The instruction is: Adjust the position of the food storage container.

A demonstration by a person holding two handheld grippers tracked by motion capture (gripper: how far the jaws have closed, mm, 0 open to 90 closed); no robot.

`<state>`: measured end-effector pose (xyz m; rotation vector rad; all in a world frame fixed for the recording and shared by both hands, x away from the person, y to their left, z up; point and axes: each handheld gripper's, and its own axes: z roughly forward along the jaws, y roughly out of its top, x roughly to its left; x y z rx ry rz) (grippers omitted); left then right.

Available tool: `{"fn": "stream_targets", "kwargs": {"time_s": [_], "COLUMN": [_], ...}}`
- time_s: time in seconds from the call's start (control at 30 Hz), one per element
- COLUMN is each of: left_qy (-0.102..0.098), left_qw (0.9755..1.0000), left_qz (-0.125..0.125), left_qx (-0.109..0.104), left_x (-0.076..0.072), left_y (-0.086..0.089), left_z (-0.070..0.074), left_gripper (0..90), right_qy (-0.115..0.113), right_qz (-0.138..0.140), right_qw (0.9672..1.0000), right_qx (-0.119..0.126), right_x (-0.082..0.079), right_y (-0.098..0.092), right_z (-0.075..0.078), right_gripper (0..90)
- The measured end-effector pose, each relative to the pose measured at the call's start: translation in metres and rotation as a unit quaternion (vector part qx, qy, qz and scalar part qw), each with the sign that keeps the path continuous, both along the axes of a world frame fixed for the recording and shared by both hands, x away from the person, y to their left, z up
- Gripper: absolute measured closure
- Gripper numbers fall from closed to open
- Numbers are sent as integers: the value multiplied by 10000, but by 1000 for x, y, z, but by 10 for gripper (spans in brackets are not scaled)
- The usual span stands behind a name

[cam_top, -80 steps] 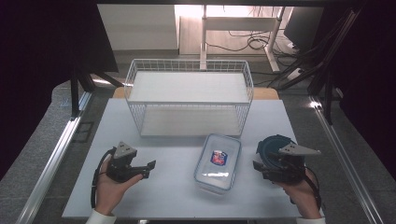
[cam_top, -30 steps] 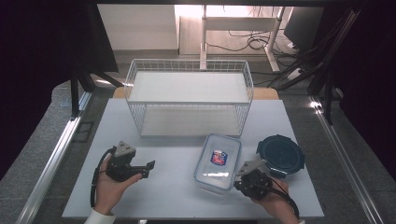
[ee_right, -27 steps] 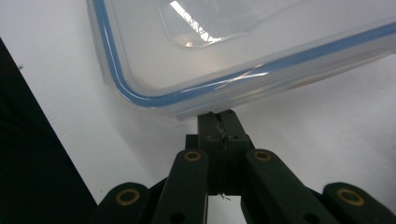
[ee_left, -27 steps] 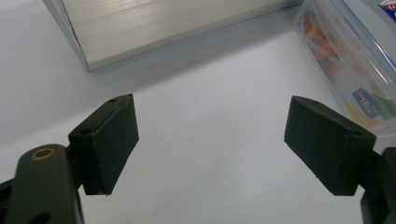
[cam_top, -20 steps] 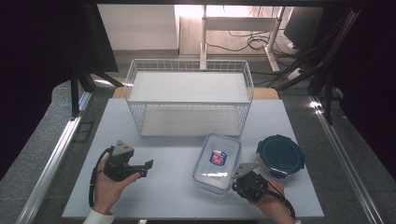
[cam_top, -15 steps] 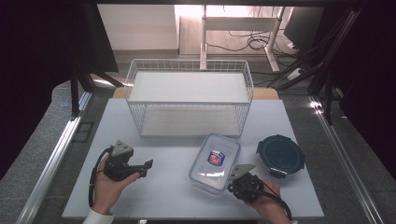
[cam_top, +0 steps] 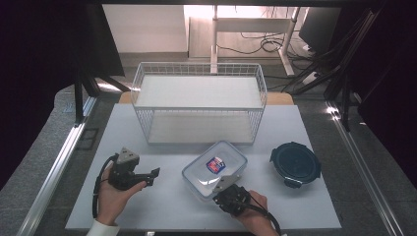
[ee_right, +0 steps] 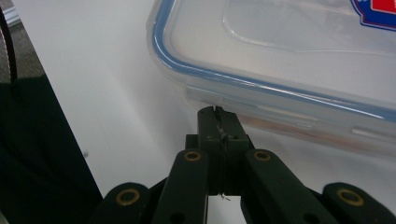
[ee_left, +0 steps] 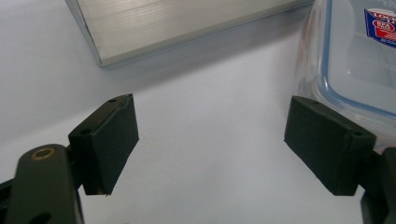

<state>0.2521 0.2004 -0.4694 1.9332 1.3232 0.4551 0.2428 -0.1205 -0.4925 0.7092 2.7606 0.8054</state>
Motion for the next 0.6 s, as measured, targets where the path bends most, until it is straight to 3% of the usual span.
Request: {"fn": "stream_targets", "kwargs": {"time_s": [0.17, 0.37, 0.47, 0.6], "left_qy": [33, 58, 60, 45], "left_qw": [10000, 10000, 10000, 9999], "left_qz": [-7, -27, -24, -36], "left_qx": [2, -41, -64, -83], "left_x": [0, 0, -1, -2], "left_y": [0, 0, -1, -1], "left_z": [0, 1, 1, 2], "left_gripper": [175, 177, 179, 182], "right_qy": [-11, 67, 64, -41], "right_qz": [3, 8, -116, -560], "right_qw": [10000, 9997, 9989, 9965], "right_qx": [74, 228, 443, 612], "right_x": [1, 1, 0, 3], "right_y": [4, -7, -25, -58], "right_z": [-2, 2, 11, 22], "right_gripper": [890, 890, 890, 890]}}
